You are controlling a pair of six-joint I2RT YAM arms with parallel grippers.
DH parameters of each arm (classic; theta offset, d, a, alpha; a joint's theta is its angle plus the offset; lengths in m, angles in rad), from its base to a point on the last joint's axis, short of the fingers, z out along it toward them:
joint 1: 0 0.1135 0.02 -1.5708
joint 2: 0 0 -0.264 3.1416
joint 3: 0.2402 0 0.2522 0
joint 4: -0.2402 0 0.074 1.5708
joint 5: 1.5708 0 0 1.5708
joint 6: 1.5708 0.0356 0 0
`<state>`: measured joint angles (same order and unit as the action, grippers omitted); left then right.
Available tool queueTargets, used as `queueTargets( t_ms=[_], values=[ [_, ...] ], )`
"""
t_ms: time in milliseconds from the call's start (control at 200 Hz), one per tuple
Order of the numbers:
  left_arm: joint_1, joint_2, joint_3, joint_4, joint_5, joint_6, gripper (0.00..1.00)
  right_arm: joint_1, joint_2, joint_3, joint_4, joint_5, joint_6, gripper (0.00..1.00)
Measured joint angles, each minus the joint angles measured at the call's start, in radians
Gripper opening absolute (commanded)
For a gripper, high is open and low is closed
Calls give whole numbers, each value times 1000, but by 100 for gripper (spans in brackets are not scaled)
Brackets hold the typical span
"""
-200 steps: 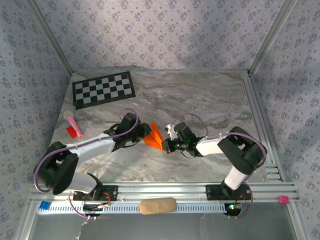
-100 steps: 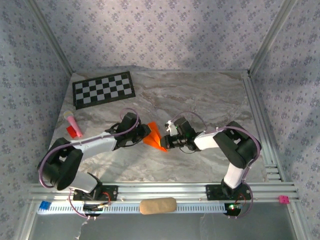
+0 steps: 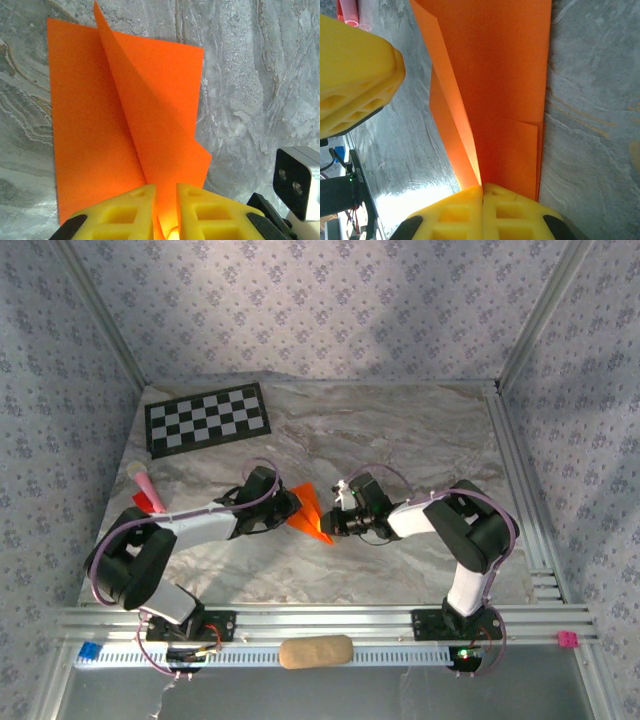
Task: Fold a paper plane with a square sheet of paper (pick it up from the middle)
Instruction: Fourth fold the wing at the center of the table.
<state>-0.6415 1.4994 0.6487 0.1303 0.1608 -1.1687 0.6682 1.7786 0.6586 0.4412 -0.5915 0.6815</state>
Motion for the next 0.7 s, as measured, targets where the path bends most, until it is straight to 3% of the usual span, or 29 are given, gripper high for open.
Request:
queueTargets(
  t_ms=[700],
  values=[
    [0, 91, -16, 2, 4, -19, 11, -11, 0, -39, 73, 0, 63, 2]
  ],
)
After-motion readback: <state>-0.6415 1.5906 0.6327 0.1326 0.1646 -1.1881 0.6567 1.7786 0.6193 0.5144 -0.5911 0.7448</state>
